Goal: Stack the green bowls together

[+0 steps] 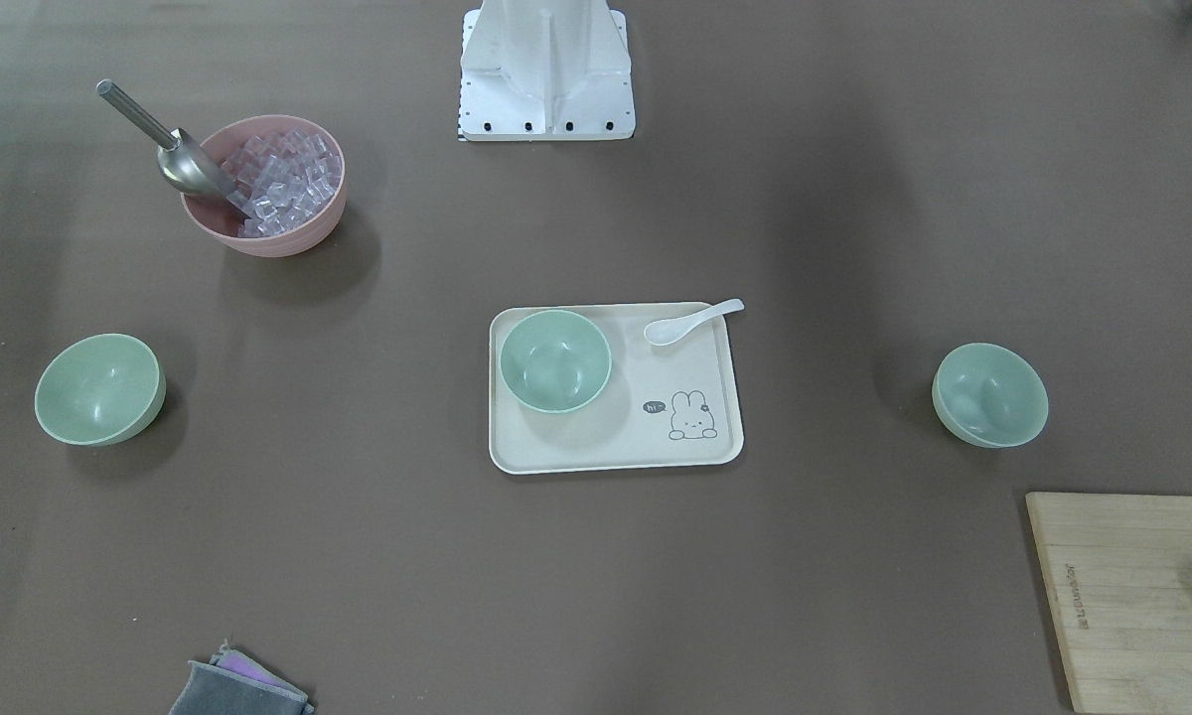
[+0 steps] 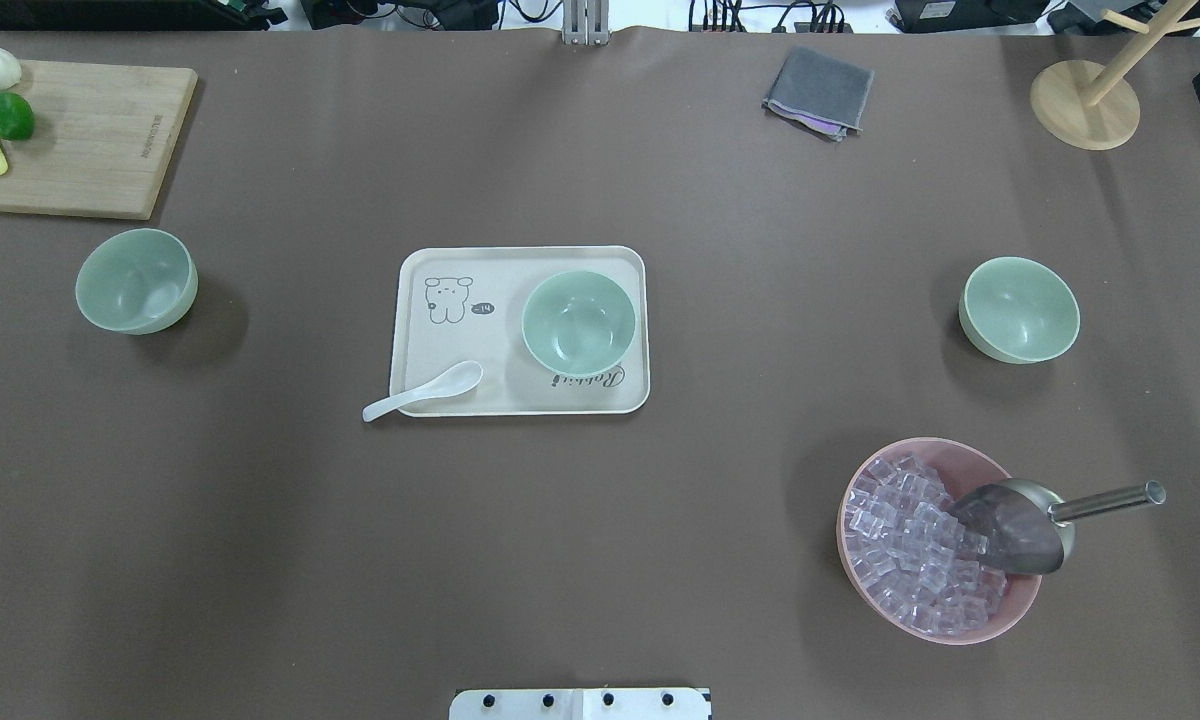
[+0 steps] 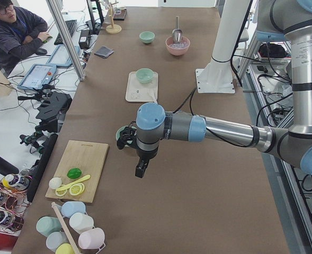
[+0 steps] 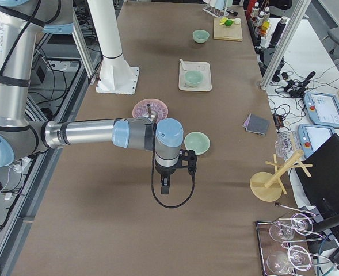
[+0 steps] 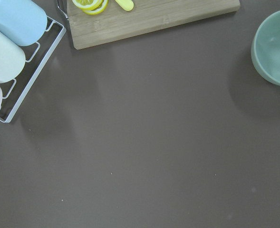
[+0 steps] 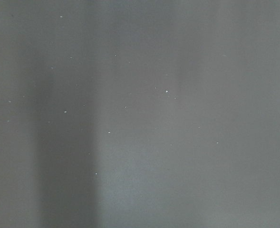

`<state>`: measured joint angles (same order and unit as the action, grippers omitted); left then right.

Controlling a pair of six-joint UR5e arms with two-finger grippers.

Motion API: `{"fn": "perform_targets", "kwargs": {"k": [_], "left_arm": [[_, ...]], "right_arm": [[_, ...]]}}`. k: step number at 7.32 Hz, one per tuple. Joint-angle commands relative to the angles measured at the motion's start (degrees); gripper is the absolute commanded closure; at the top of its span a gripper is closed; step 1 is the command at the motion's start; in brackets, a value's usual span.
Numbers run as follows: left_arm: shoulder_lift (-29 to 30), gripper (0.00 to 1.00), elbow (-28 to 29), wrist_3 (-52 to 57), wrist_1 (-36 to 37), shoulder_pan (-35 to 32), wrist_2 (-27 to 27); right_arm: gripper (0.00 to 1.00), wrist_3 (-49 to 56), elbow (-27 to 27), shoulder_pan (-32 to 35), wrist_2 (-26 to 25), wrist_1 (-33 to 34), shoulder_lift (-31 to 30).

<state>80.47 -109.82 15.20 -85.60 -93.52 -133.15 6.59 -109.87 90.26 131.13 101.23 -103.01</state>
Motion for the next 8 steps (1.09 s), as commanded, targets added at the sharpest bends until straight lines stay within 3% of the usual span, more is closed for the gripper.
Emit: {"fn": "perform_targets", "kwargs": {"k": [1,5,6,7,8], "left_arm": [[-0.05,0.01,-0.22,0.00,0.08,0.00,0.00],[0.56,0.01,0.57,-0.17,-0.53,0.00,0.00],[0.65,0.01,0.40,-0.18,-4.97,0.00,0.00],[0.39,0.01,1.96,-0.26,-15.98,0.00,0.00],[0.04,0.01,5.19,-0.70,-28.62,0.00,0.43]], "right_arm": [[0.00,0.09,0.00,0.00,0.00,0.02,0.00],[0.00,0.00,-0.52,0.00,0.09,-0.68,0.52],[0.00,-0.26,-0.87,0.00,0.00,-8.43,0.70],[0.00,-0.70,-0.27,0.00,-0.09,-18.51,0.09],[0.00,-2.10,-0.35,0.00,0.09,-21.57,0.26]]}}
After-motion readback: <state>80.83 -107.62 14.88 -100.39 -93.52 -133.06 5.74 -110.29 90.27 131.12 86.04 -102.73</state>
